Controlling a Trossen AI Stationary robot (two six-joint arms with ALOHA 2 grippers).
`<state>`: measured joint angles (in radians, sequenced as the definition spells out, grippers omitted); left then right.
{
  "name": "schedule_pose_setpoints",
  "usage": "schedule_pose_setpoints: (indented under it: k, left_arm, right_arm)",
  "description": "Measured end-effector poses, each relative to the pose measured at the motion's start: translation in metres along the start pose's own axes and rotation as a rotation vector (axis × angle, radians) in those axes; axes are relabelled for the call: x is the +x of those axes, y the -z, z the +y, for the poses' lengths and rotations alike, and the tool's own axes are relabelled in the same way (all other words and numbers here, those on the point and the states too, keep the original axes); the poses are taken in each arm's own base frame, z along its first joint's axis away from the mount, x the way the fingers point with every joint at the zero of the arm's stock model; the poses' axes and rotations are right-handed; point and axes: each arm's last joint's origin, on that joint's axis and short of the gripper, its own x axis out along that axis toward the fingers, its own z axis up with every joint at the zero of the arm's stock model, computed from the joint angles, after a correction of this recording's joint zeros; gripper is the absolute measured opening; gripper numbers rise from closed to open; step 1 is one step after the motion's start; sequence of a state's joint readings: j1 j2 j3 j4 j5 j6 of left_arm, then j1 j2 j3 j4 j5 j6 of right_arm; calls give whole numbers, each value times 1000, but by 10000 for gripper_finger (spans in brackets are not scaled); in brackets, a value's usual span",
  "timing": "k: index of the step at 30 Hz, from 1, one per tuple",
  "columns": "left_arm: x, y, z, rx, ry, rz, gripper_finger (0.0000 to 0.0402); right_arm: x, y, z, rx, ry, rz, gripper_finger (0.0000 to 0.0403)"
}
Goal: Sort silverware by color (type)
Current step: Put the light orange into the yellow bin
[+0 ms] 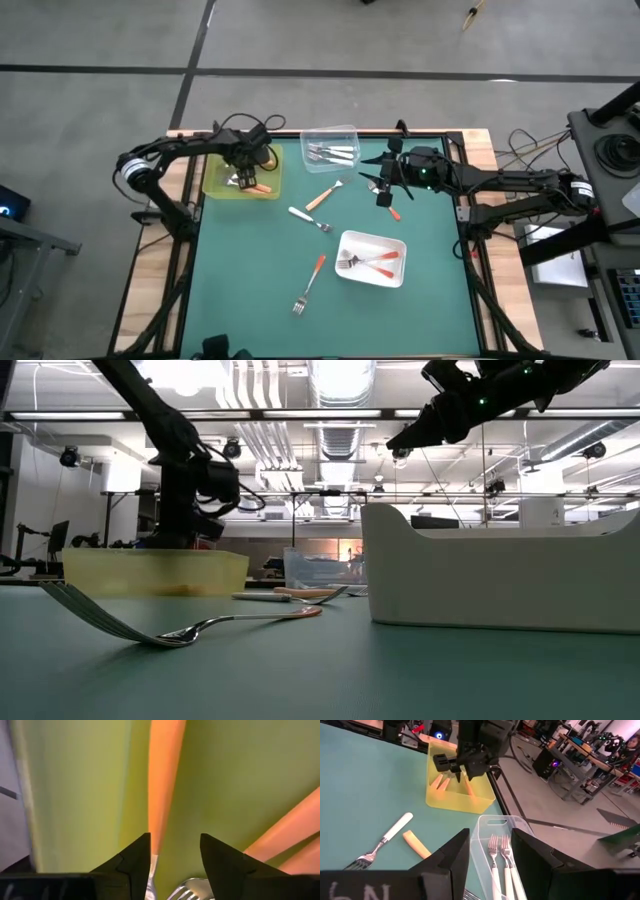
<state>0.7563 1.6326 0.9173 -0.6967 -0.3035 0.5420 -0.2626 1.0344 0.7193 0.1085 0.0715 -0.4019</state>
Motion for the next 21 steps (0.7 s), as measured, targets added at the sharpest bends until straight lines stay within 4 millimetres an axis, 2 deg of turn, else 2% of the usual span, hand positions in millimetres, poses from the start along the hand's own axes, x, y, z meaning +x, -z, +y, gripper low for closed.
schedule_pose_setpoints:
  k: [6,21]
  left_arm:
    - [7,-2,-1,6,10,19,153]
    - [8,-8,3,-19,-25,-40,152]
  right_arm:
    - [0,0,0,0,0,0,137]
    - [0,0,0,-1,1,0,137]
